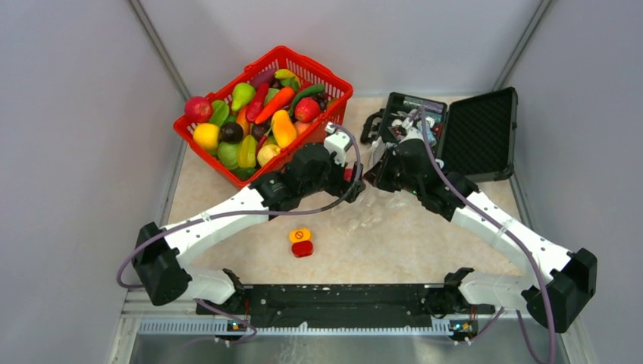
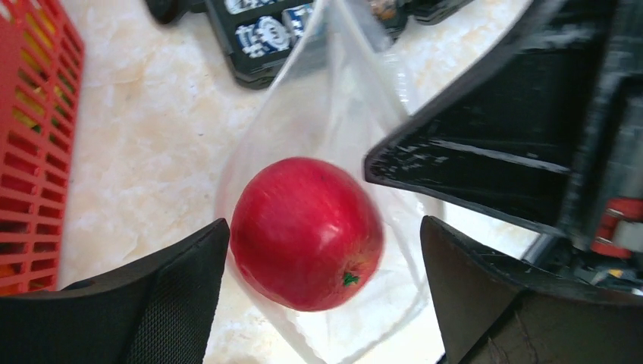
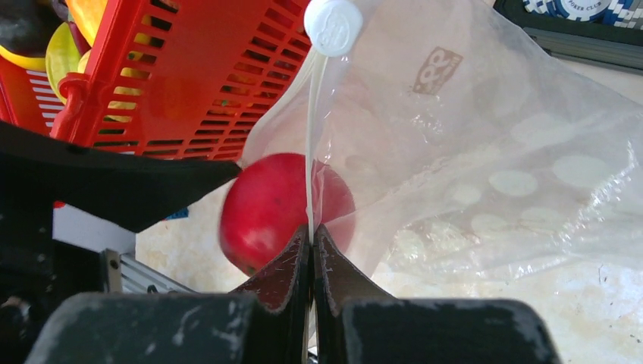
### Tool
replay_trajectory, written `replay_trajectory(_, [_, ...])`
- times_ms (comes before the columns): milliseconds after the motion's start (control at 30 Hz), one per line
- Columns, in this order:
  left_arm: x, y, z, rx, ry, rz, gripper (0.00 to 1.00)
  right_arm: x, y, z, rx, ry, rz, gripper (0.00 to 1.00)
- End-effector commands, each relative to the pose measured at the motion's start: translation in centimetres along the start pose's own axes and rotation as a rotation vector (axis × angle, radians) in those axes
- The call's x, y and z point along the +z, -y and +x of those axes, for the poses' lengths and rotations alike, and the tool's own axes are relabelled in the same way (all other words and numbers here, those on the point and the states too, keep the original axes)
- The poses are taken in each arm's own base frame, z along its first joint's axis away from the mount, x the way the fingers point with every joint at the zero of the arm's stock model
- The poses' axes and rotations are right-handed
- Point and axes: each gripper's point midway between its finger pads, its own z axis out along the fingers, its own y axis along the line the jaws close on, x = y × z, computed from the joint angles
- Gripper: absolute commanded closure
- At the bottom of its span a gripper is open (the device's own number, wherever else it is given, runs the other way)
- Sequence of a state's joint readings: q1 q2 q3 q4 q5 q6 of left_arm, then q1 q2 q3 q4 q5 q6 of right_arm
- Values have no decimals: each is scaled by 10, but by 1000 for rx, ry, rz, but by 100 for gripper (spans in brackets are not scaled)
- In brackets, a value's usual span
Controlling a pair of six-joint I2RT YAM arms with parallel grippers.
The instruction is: Place the food in the zip-top bag and seal the zipper
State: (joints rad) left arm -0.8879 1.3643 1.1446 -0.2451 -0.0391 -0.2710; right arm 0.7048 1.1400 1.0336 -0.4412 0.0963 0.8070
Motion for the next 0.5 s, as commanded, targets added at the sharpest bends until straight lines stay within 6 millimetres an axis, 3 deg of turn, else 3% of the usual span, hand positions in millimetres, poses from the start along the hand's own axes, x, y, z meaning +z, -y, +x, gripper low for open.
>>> replay_trajectory(0, [-18,27,-29,19,81,130,5,-8,-7,-11,12,52,-30,100])
replay_trajectory(100, [-25,23,-33,17,98,108,4,-8,-6,-10,12,53,-30,100])
replay_trajectory(300, [-49,-4,-42,17,144,-29,3,-9,-4,-11,16,59,-27,100])
replay_trajectory(400, [-49,-23,-26,8,82,-126,4,-8,-5,-11,15,56,-32,100])
replay_trajectory(467, [-41,-24,-10,7,22,-130,7,-7,-5,-10,13,52,-37,100])
